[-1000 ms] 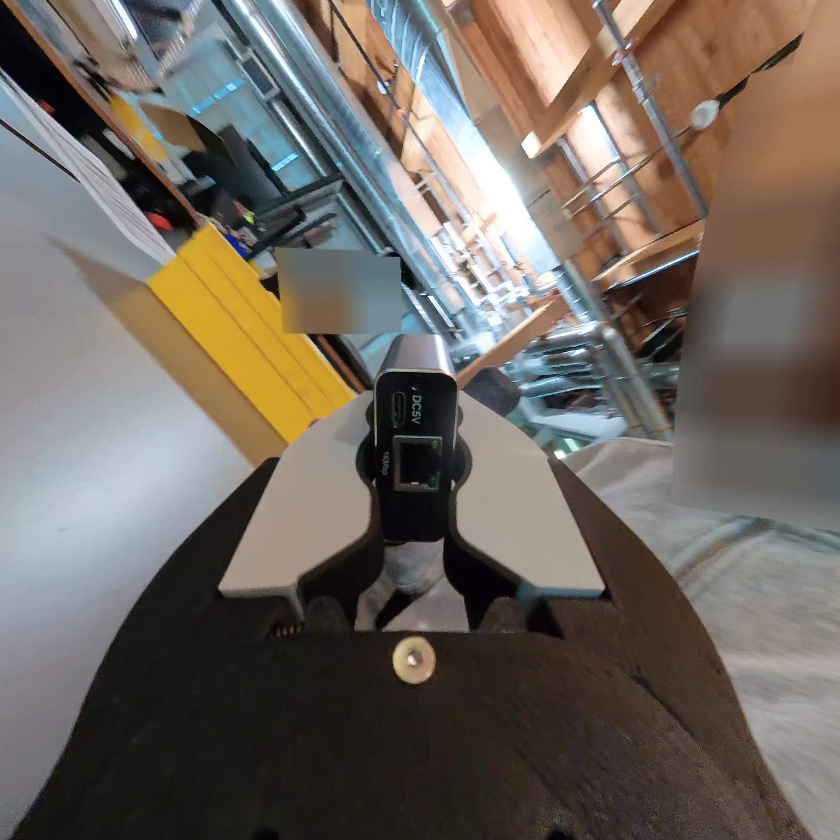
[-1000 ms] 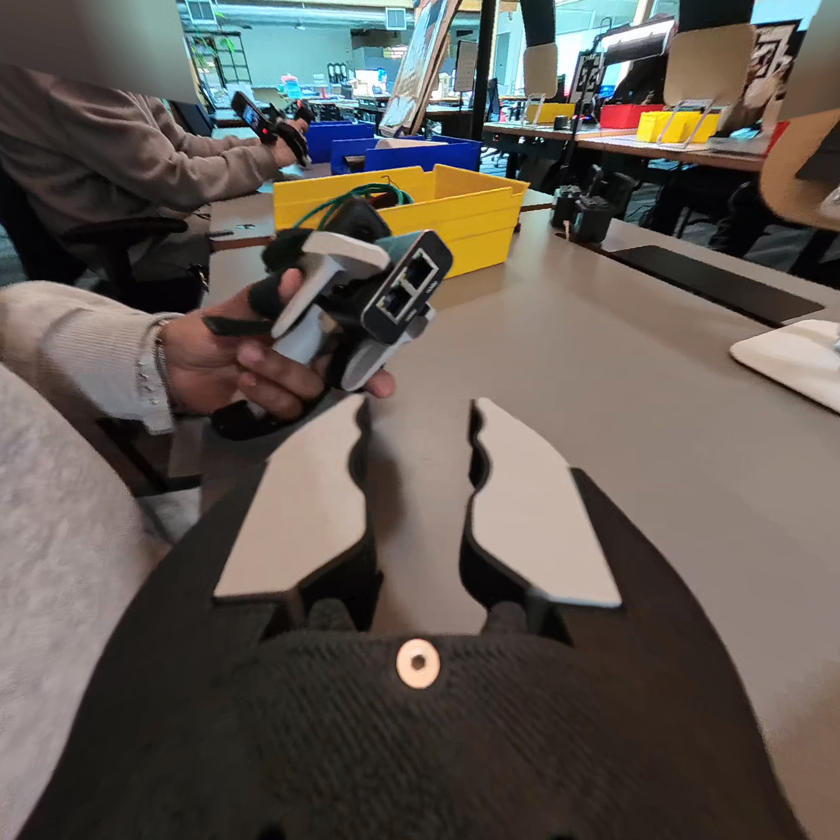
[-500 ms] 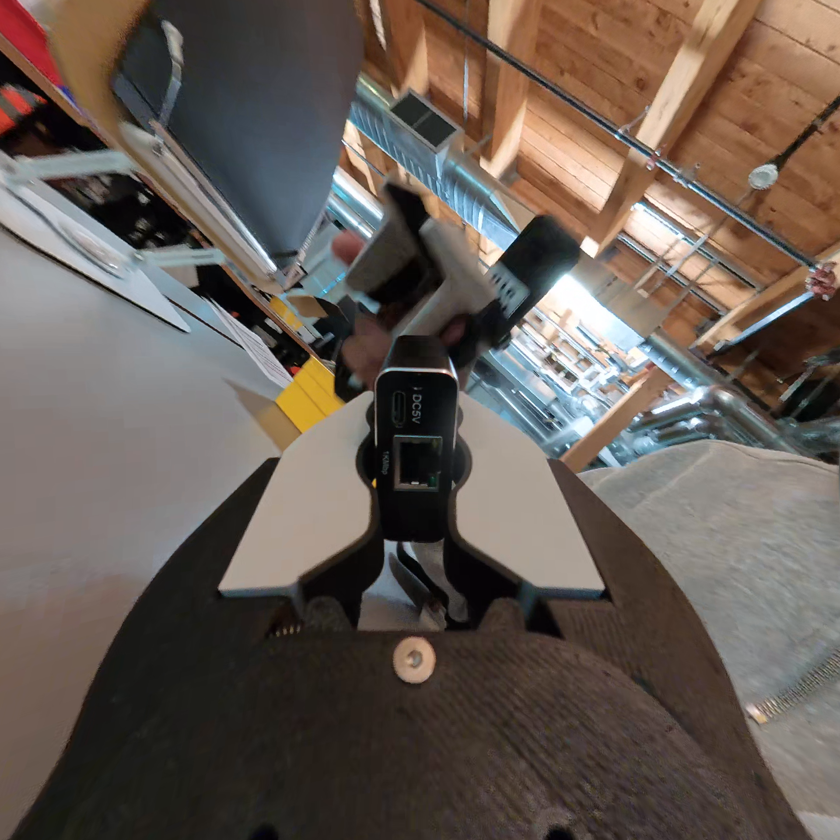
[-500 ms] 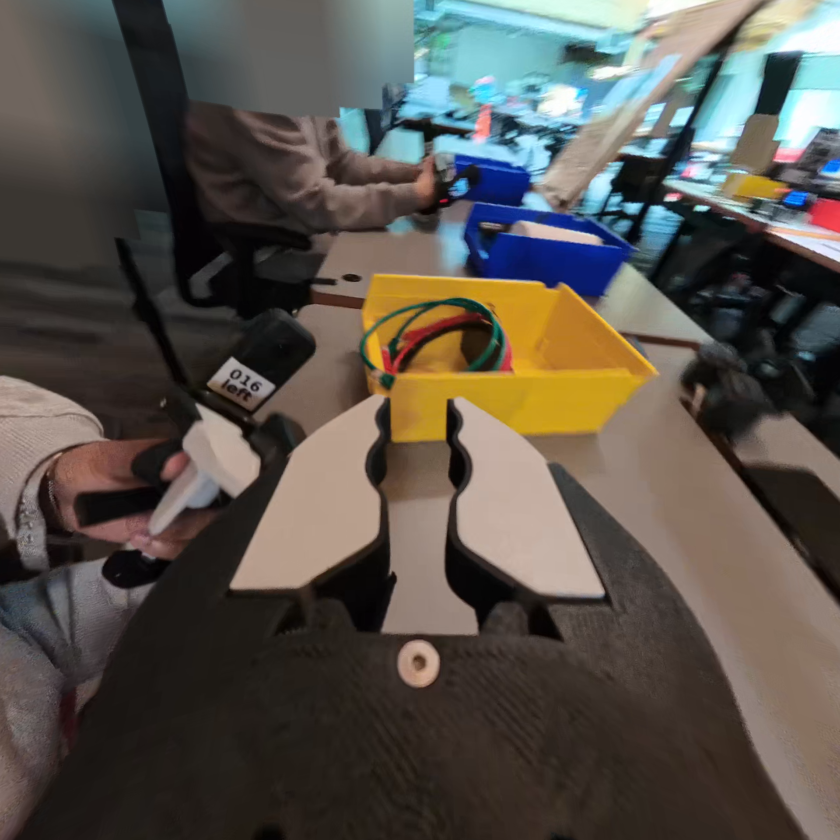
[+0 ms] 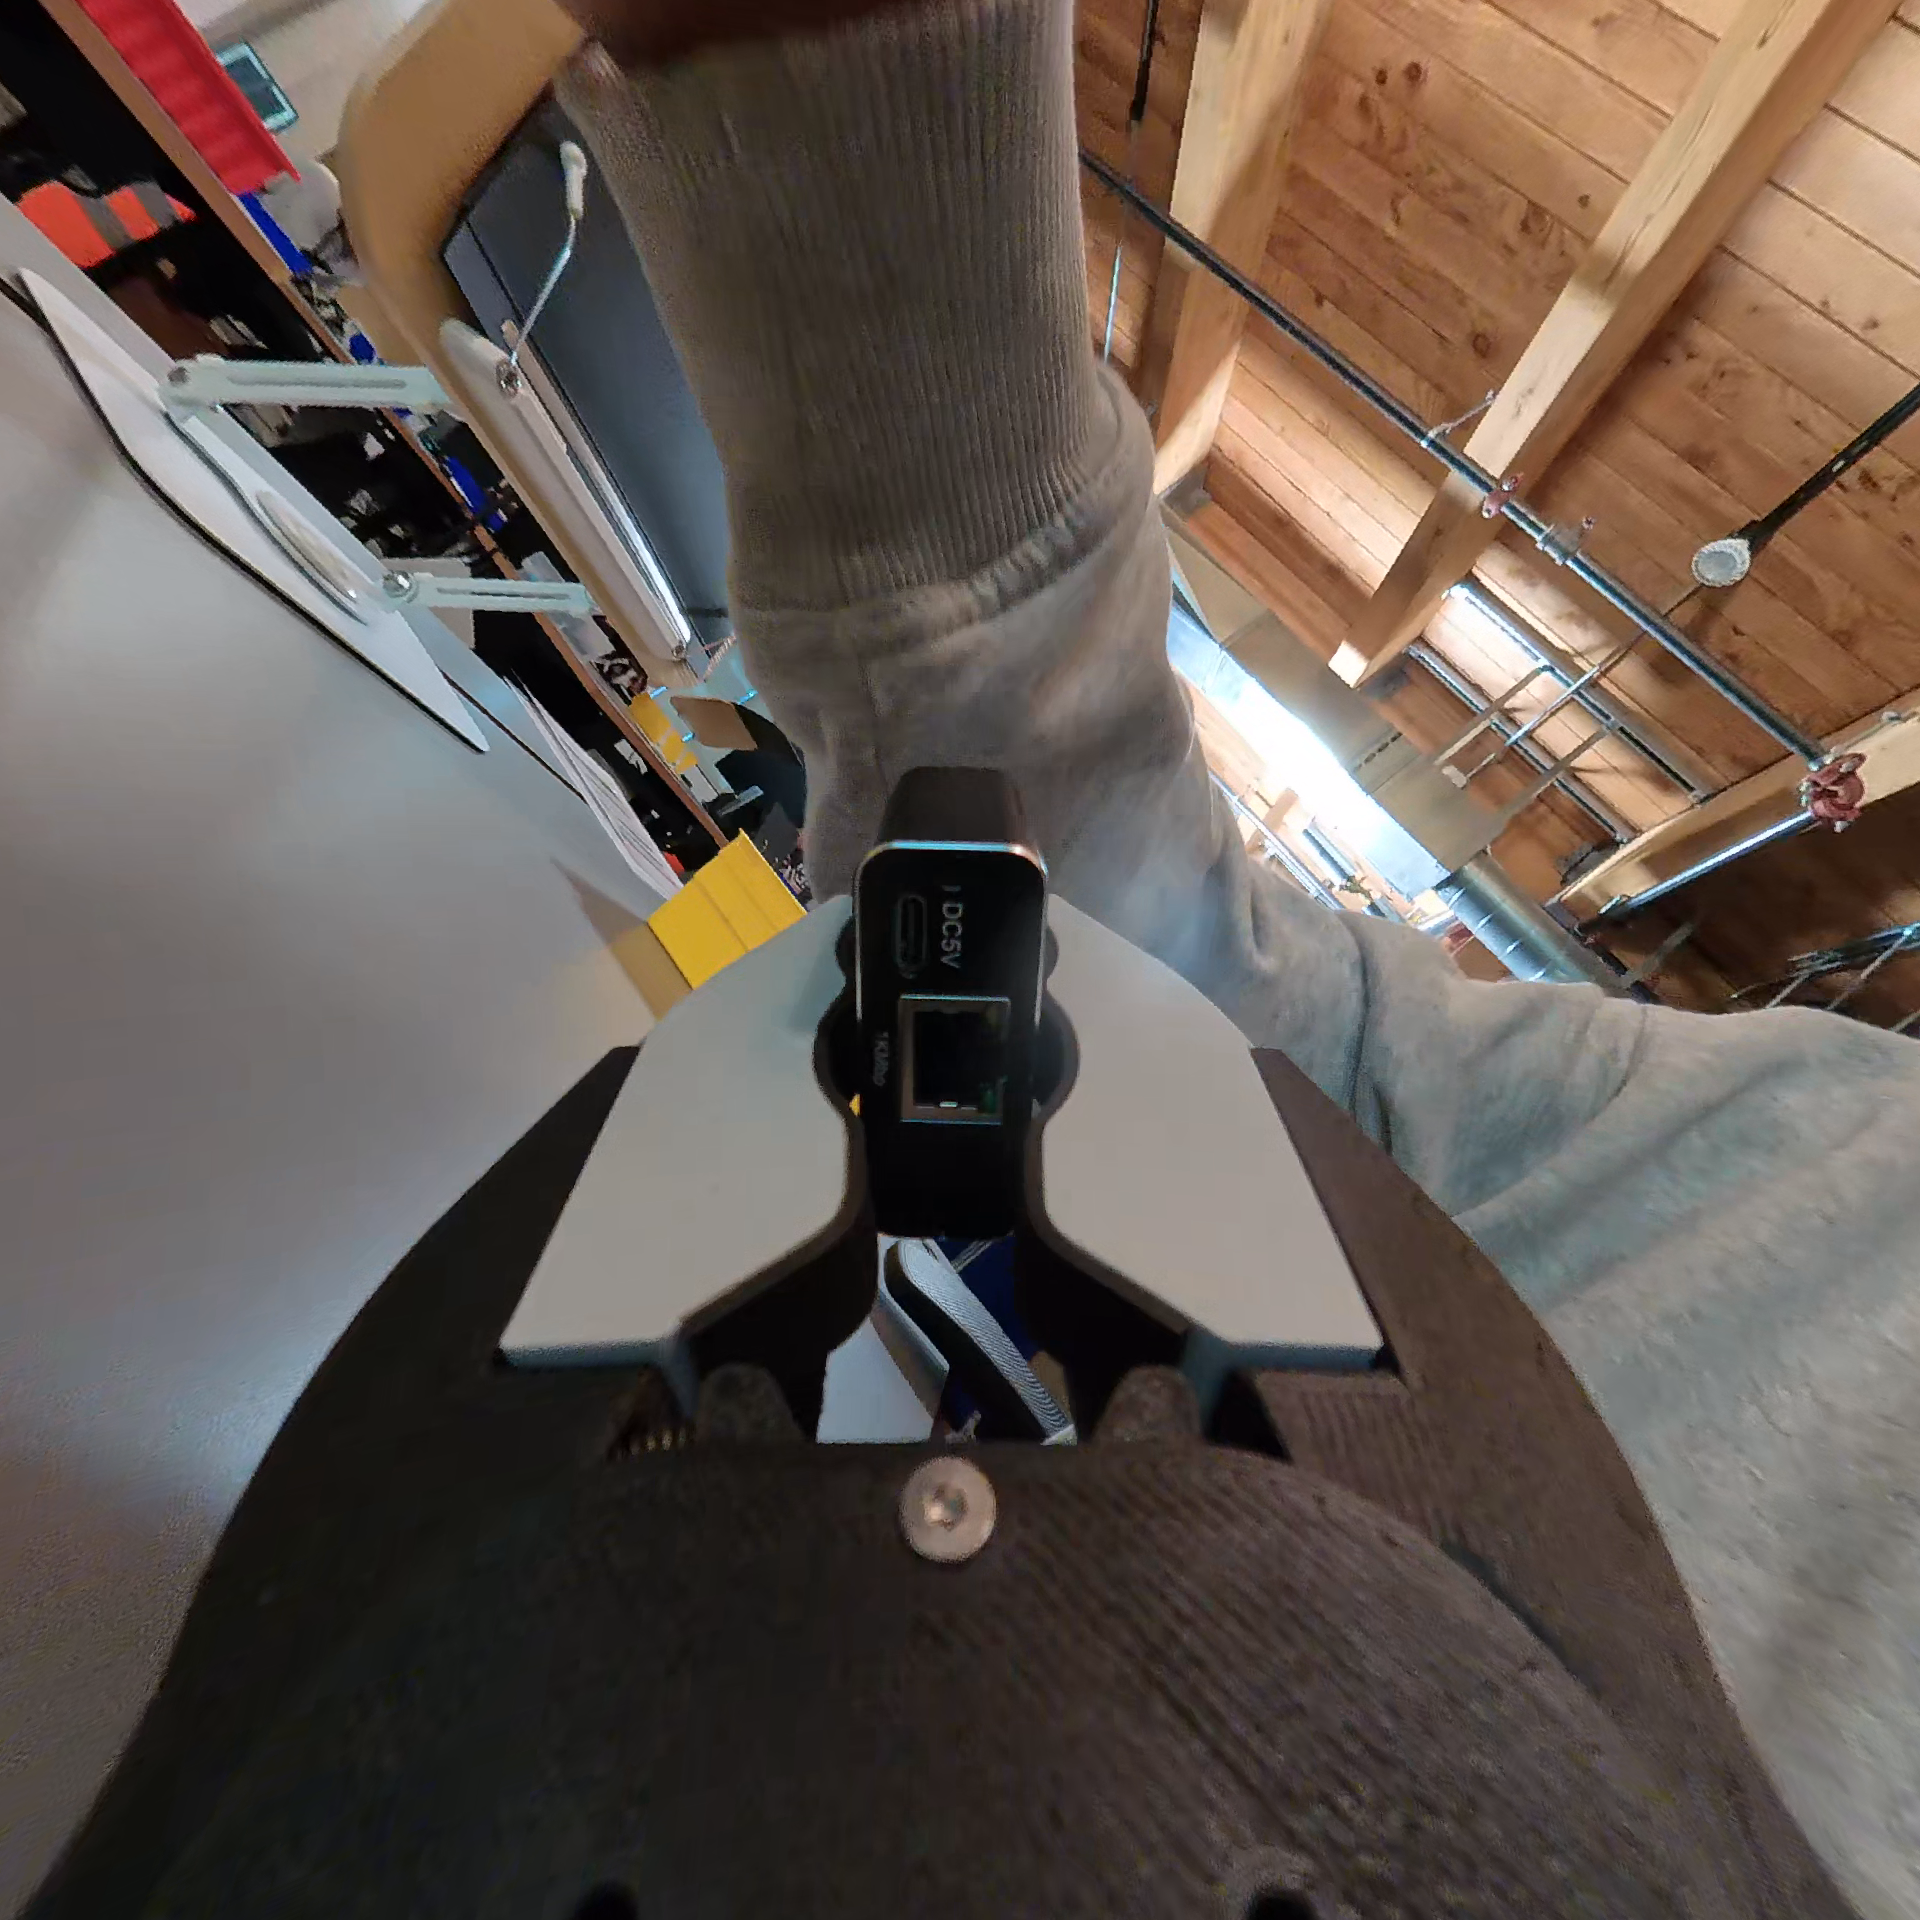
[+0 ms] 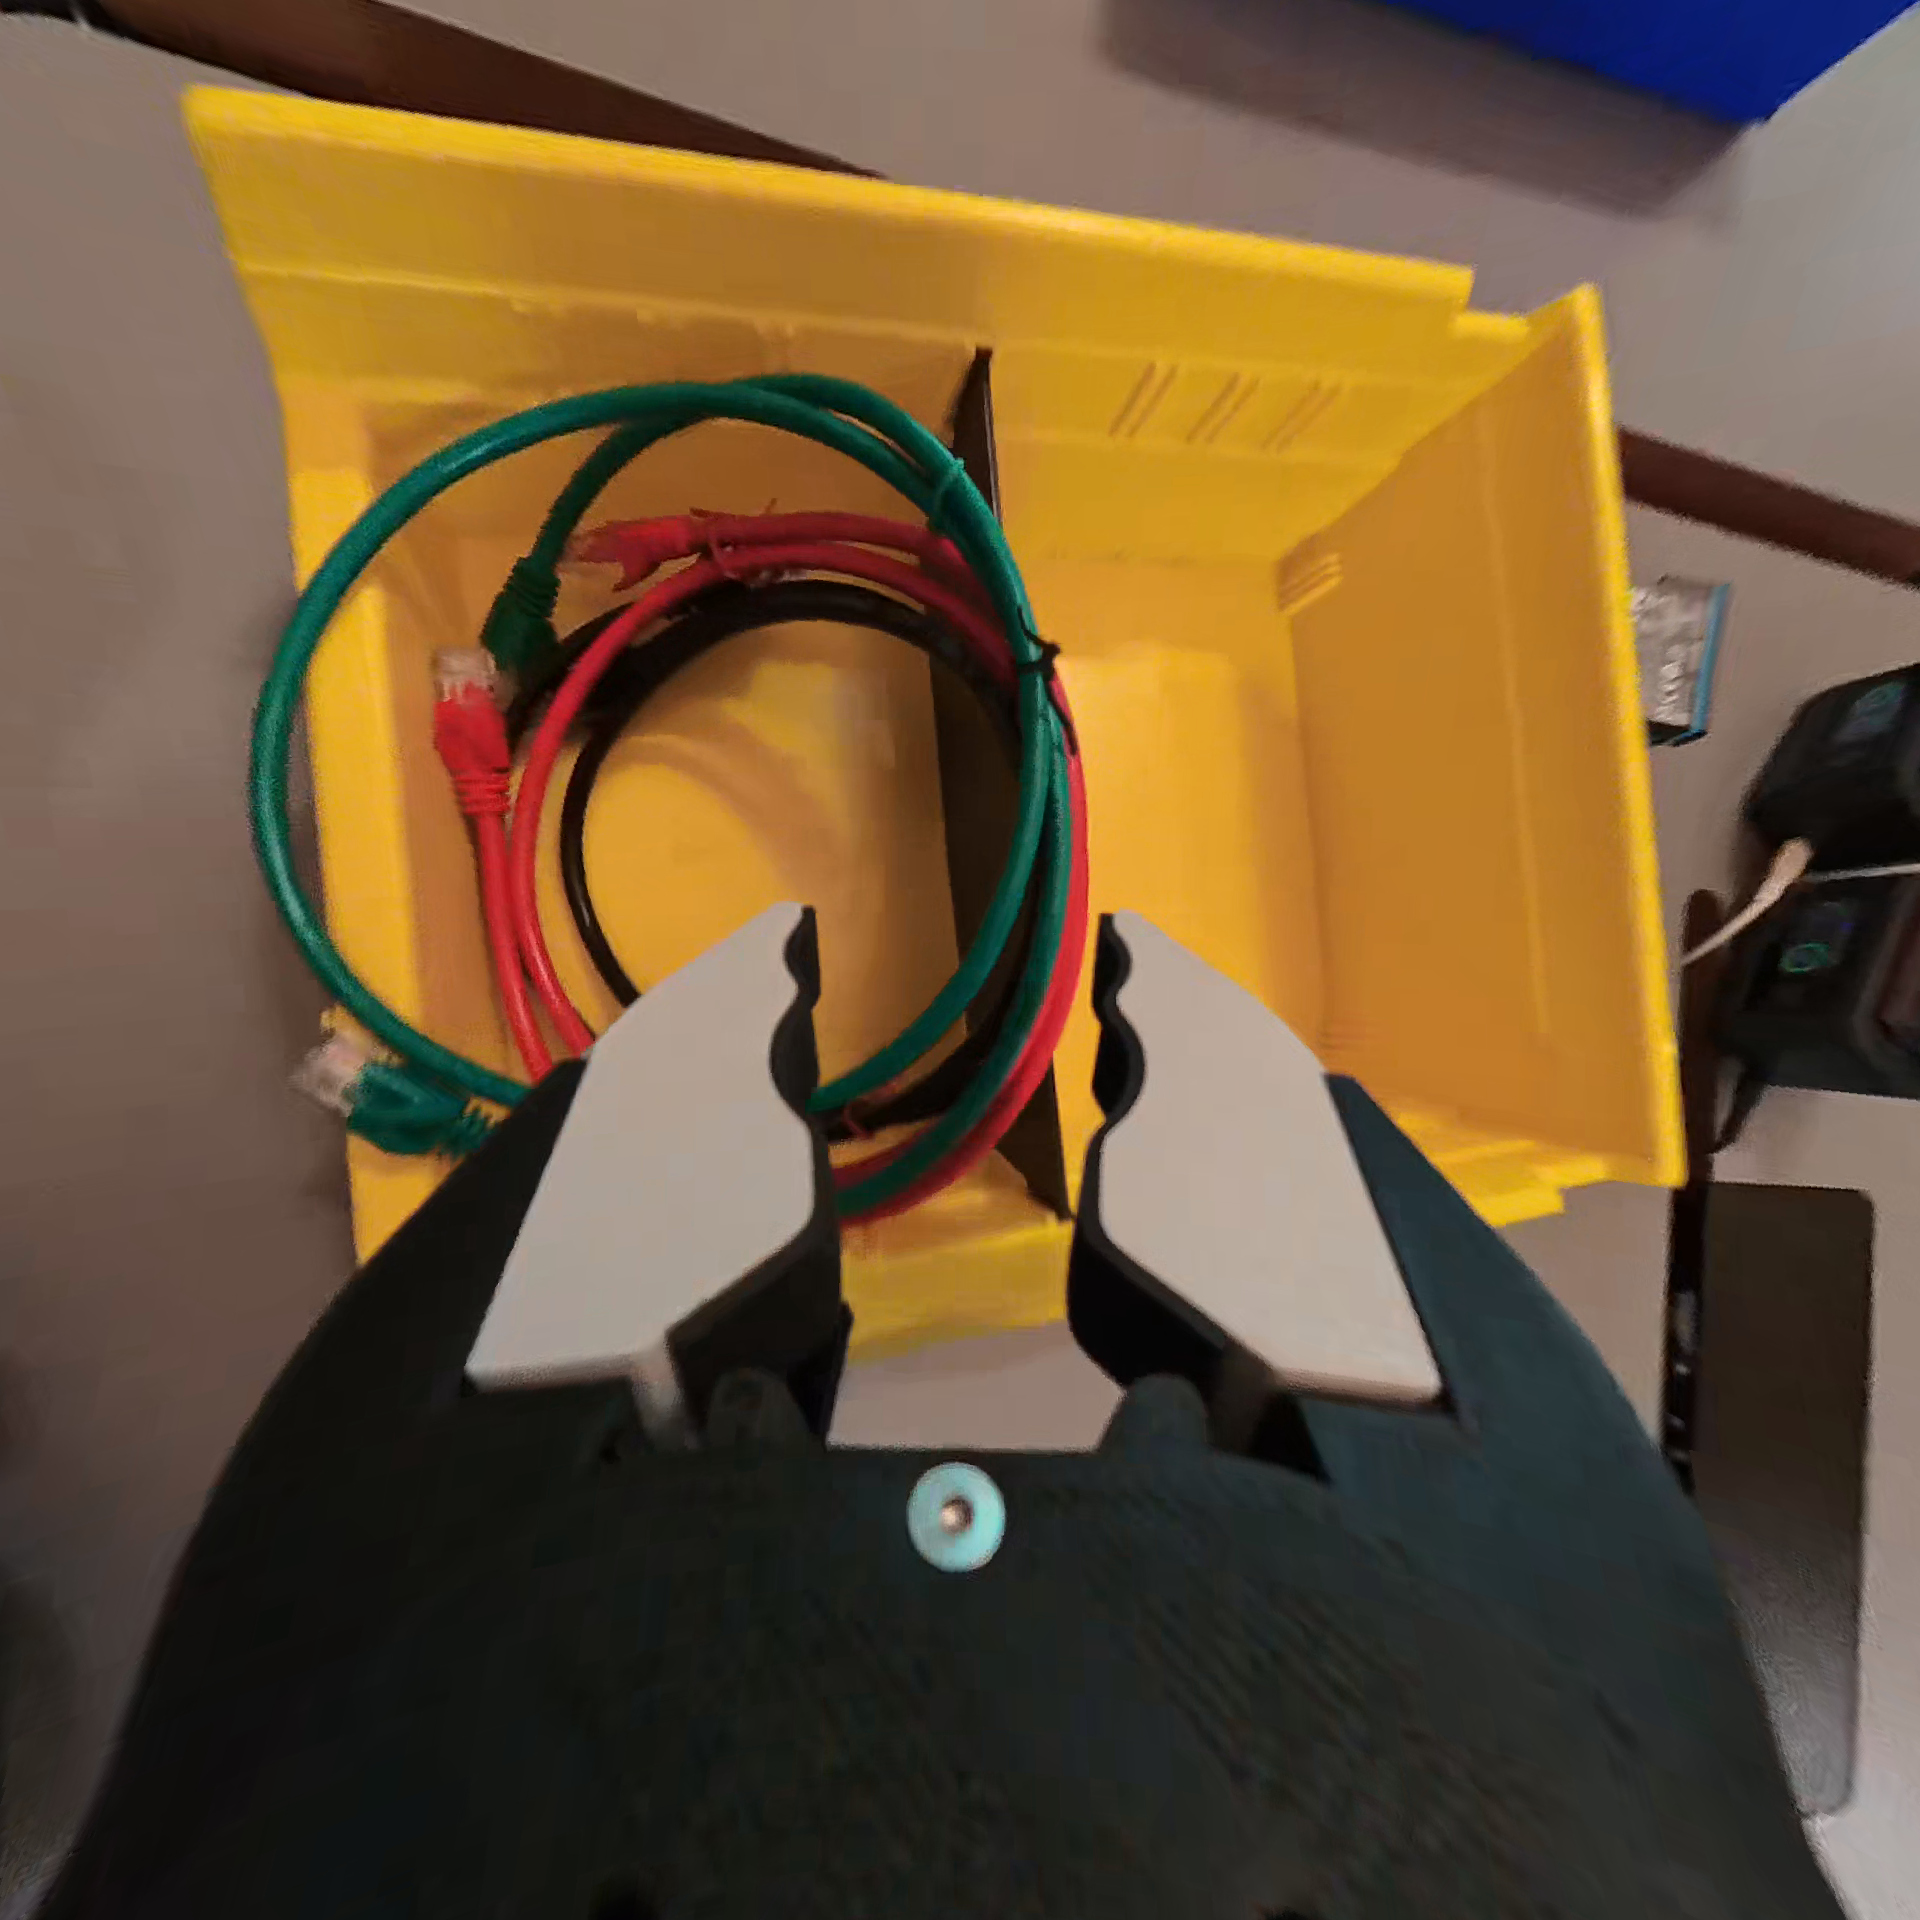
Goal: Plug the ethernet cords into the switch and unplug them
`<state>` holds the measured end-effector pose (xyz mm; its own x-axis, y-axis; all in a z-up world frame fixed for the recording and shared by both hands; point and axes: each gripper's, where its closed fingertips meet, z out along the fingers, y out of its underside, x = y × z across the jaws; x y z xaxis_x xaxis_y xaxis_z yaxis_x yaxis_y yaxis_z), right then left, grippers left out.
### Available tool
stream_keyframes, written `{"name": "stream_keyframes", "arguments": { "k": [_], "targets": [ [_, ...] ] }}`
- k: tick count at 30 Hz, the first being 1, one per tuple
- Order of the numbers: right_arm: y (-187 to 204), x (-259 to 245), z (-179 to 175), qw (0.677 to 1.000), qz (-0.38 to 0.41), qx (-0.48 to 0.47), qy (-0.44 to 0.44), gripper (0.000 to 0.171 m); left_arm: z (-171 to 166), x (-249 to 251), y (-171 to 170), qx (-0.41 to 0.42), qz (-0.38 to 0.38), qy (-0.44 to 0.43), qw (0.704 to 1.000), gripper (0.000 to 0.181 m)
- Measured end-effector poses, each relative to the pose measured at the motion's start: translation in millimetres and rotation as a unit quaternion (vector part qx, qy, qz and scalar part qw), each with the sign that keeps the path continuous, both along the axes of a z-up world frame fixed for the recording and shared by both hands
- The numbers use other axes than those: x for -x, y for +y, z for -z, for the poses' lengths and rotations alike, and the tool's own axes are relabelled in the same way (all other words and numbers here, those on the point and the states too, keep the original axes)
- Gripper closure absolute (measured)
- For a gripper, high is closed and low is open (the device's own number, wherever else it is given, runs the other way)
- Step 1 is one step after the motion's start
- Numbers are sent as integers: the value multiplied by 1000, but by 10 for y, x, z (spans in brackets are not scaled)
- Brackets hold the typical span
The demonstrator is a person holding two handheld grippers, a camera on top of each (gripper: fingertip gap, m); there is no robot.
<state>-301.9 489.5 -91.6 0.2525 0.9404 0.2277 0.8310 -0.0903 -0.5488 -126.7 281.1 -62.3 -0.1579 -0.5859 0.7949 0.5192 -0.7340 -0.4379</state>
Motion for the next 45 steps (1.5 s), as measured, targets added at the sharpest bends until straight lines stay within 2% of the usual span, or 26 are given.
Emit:
{"name": "stream_keyframes", "arguments": {
  "k": [3, 5, 10, 14, 20, 24, 27, 32, 35, 38, 42, 45],
  "targets": [
    [121, 38, 141, 999, 32, 11, -23, 131, 7, -35, -10, 1, 11, 0, 1000, 156],
    [188, 56, 70, 999, 35, -12, -13, 157, 8, -44, -10, 2, 15, 0, 1000, 156],
    [123, 94, -337, 997, 29, 8, 69, 162, 2, -47, -16, 2, 21, -1, 1000, 156],
    [75, 0, -920, 985, 30, -5, 168, 164, 7, -58, -16, 13, 28, -10, 999, 156],
    [-20, -788, -1894, 949, 78, -48, 301, 165, 29, -70, -16, 16, 30, -5, 999, 156],
    [-230, -1619, -2198, 921, 129, -51, 363, 165, 48, -76, -13, 26, 34, -12, 999, 156],
    [-471, -2237, -1990, 907, 182, -35, 377, 165, 56, -80, -11, 30, 34, -14, 999, 156],
    [-930, -3302, -1225, 897, 293, -34, 329, 165, 82, -89, -6, 31, 29, -7, 999, 156],
    [-1233, -3827, -811, 871, 356, 4, 338, 164, 88, -100, -8, 28, 27, -1, 999, 156],
    [-1461, -4170, -454, 826, 408, 53, 385, 165, 102, -155, -10, 15, 26, 19, 999, 156],
    [-1565, -4537, -119, 763, 467, 76, 440, 164, 117, -332, -35, -5, 36, 46, 998, 156],
    [-1644, -4656, 101, 765, 478, 73, 426, 159, 143, -518, -66, -20, 44, 72, 996, 156]
  ]
}}
